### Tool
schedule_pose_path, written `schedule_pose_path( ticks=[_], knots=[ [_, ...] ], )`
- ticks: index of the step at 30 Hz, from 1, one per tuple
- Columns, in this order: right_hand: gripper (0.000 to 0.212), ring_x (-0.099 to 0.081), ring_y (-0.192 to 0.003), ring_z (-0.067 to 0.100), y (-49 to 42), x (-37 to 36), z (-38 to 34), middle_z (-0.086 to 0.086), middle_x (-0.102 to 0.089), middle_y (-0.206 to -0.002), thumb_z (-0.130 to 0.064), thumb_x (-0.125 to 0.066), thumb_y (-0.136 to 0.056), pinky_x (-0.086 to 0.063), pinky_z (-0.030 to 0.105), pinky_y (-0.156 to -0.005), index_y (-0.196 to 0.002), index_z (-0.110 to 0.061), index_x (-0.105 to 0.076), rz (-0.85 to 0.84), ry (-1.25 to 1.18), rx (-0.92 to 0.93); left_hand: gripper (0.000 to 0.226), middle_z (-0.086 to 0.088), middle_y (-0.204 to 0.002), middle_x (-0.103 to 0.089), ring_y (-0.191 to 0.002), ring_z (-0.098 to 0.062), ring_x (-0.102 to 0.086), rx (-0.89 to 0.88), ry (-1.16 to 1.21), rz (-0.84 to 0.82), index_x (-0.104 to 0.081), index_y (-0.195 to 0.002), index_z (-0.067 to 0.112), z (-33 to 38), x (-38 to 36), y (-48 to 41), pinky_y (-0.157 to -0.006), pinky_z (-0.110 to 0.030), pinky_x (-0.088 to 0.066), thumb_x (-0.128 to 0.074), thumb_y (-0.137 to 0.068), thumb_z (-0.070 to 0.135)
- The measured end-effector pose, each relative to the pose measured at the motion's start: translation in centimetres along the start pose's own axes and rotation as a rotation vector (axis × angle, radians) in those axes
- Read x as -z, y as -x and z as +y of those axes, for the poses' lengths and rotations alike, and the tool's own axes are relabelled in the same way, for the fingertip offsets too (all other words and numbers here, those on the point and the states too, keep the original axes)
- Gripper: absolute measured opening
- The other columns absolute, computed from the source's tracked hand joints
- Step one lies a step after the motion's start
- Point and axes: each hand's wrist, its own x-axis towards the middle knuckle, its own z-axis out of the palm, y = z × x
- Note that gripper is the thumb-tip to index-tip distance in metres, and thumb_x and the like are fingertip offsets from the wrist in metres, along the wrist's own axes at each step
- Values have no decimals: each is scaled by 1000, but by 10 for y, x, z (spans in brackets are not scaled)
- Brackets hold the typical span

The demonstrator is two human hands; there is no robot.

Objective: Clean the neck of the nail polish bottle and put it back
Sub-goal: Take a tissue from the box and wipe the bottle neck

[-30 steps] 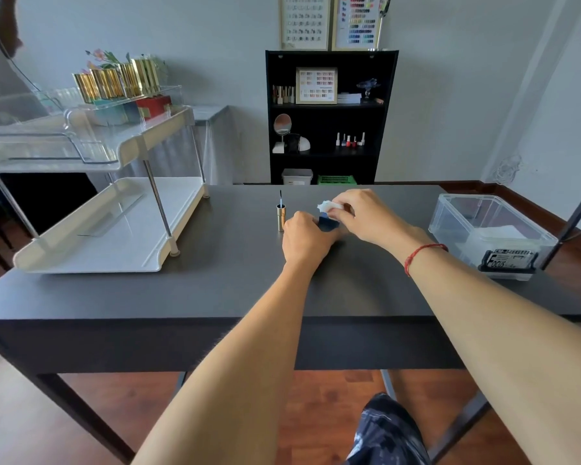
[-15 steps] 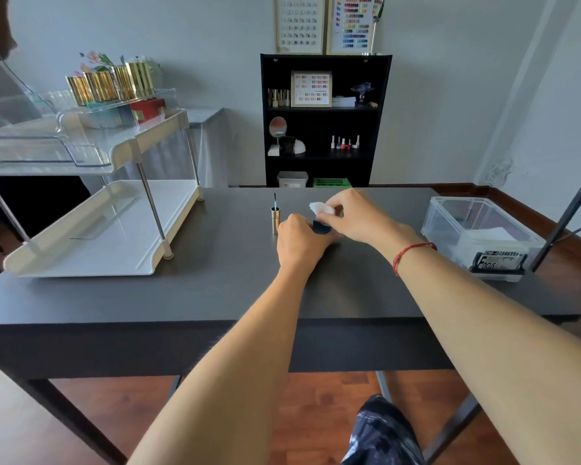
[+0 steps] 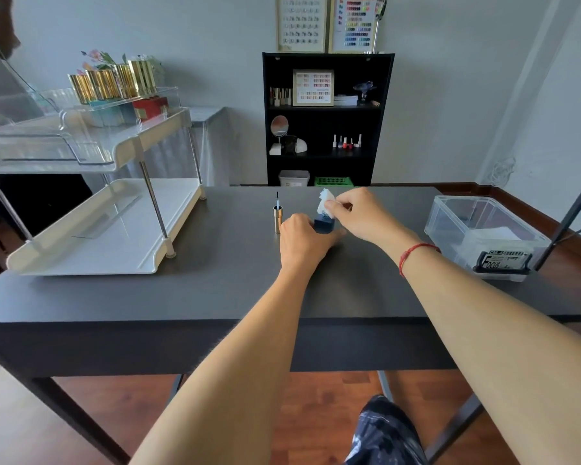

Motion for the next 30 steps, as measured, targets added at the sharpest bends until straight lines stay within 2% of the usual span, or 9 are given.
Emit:
schedule_pose_path(
  ticks=[4, 6, 8, 11, 13, 15, 19, 26, 30],
  knots=[
    [41, -48, -59, 19, 1, 2, 1, 16, -55, -68, -26, -50, -96, -35, 28, -57, -80, 8, -67, 86, -71, -28, 51, 1, -89, -62, -74, -10, -51, -48, -33, -11, -68, -102, 8, 1, 2, 1, -55, -21, -39, -75, -71, 48],
    [38, -57, -69, 28, 1, 2, 1, 21, -63, -77, -26, -52, -95, -40, 30, -60, -85, 6, -69, 83, -58, -17, 41, 5, -72, -61, -60, -7, -51, -64, -7, -32, -73, -99, 9, 0, 4, 1, -45, -13, -35, -72, -75, 43],
    [37, -56, -65, 25, 1, 1, 0, 15, -62, -70, -27, -53, -95, -40, 29, -57, -83, 3, -71, 63, -33, -7, 33, 6, -61, -58, -48, -6, -47, -61, 15, -44, -75, -93, 9, -2, 4, 0, -40, -10, -32, -74, -77, 38],
    [35, -52, -59, 21, 2, -1, -3, 10, -60, -64, -31, -58, -91, -37, 26, -52, -77, -2, -72, 14, 41, 5, 27, -3, -63, -63, -47, -11, -46, -52, 23, -41, -76, -84, 9, -3, 4, -2, -47, -25, -39, -79, -76, 35],
    [34, -53, -60, 21, 0, -2, -3, 10, -62, -69, -34, -62, -89, -35, 25, -51, -76, -4, -70, -2, 121, 21, 26, -6, -61, -62, -48, -14, -45, -54, 19, -31, -75, -76, 7, -4, 4, -3, -50, -28, -39, -79, -75, 33],
    [32, -53, -60, 20, -2, -3, -4, 7, -61, -71, -35, -63, -89, -33, 25, -49, -75, -8, -68, -5, 190, 27, 26, -4, -61, -62, -50, -13, -47, -55, 23, -43, -75, -78, 7, -5, 3, -4, -50, -27, -41, -78, -77, 33],
    [39, -47, -53, 17, -7, -4, -6, 0, -51, -57, -35, -57, -92, -31, 24, -48, -58, -15, -58, 38, 234, 1, 27, 2, -56, -55, -47, -9, -44, -58, 12, -52, -73, -77, 6, -6, 2, -3, -47, -23, -35, -78, -78, 32],
    [56, -27, -42, 13, -8, 1, -6, -1, -28, -45, -24, -59, -92, -26, 25, -48, -43, -13, -35, 92, -124, -110, 29, -3, -68, -61, -57, -16, -52, -62, 4, -54, -74, -86, 5, -8, 1, -7, -49, -23, -38, -77, -79, 32],
    [52, -27, -42, 15, -6, 4, -10, 1, -30, -46, -25, -59, -89, -23, 24, -47, -44, -13, -36, 6, 6, -146, 29, -3, -69, -62, -55, -13, -50, -56, 5, -55, -74, -89, 4, -9, 0, -7, -49, -22, -36, -76, -80, 32]
  ],
)
